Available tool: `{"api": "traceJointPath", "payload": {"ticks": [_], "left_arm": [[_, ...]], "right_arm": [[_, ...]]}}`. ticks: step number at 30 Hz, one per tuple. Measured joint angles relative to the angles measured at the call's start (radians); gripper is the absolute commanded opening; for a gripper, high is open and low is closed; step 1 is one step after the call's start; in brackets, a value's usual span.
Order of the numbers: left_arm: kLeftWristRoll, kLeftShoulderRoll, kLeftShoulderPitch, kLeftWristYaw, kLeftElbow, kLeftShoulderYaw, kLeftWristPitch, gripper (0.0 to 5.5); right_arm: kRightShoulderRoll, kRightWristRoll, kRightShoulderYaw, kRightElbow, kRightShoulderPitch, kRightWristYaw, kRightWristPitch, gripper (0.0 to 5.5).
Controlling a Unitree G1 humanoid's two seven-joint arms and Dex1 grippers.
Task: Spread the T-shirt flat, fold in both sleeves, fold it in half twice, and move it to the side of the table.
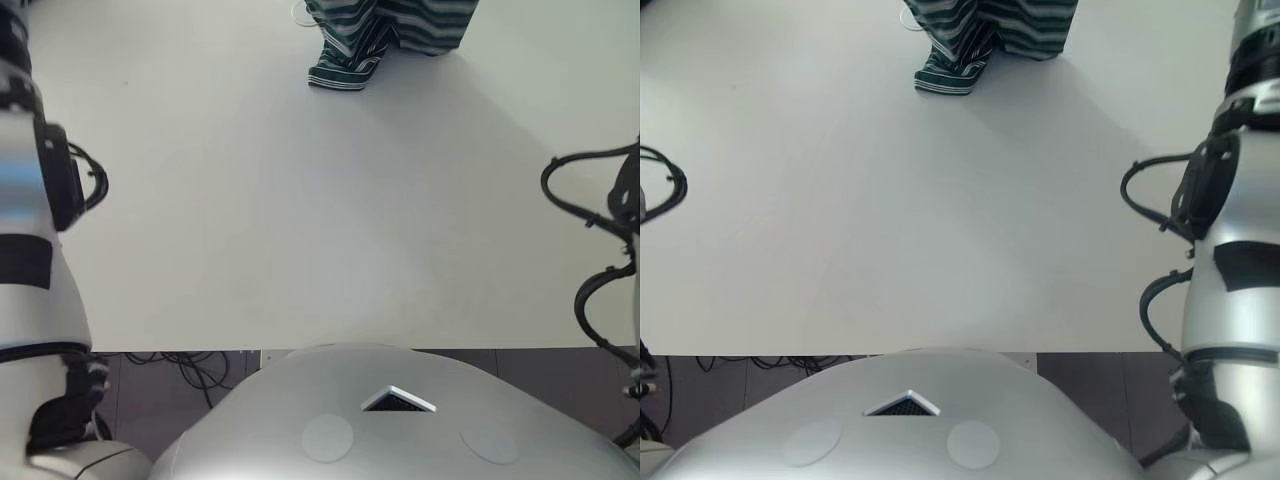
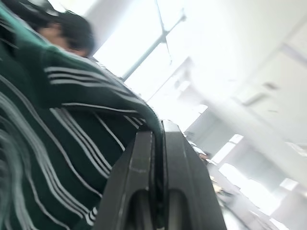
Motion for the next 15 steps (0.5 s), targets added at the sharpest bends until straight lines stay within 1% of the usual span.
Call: {"api": "traceJointPath", "payload": {"ticks": [3,5,6,8,9,11,12,14,15], "left_arm": [[-0.273,0.084,0.273,-0.177,-0.272,0.010,0.062,0.00],[-0.441,0.161,0.501,-0.263,-0.460,-0.001,0.091,0.00],[-0.499,0.197,0.590,-0.289,-0.534,-0.016,0.095,0.00],[-0.626,0.302,0.833,-0.358,-0.747,-0.085,0.108,0.00],[-0.672,0.350,0.937,-0.388,-0.847,-0.122,0.120,0.00],[-0.719,0.460,1.127,-0.435,-1.063,-0.187,0.161,0.00],[-0.717,0.522,1.220,-0.452,-1.176,-0.212,0.195,0.00],[-0.659,0.644,1.393,-0.465,-1.357,-0.238,0.281,0.00],[-0.593,0.709,1.477,-0.461,-1.437,-0.237,0.328,0.00]], "right_arm": [[-0.001,0.147,-0.009,-0.200,0.239,0.141,0.064,0.02],[-0.002,0.252,-0.030,-0.346,0.458,0.233,0.127,0.02],[-0.003,0.291,-0.034,-0.402,0.550,0.269,0.151,0.02],[-0.011,0.368,-0.032,-0.548,0.826,0.373,0.217,0.02],[-0.036,0.384,-0.029,-0.605,0.955,0.420,0.245,0.02],[-0.100,0.403,-0.011,-0.727,1.179,0.507,0.277,0.02],[-0.144,0.391,0.017,-0.797,1.283,0.549,0.291,0.02],[-0.234,0.328,0.077,-0.932,1.458,0.622,0.338,0.02],[-0.291,0.306,0.100,-1.016,1.531,0.654,0.370,0.02]]}}
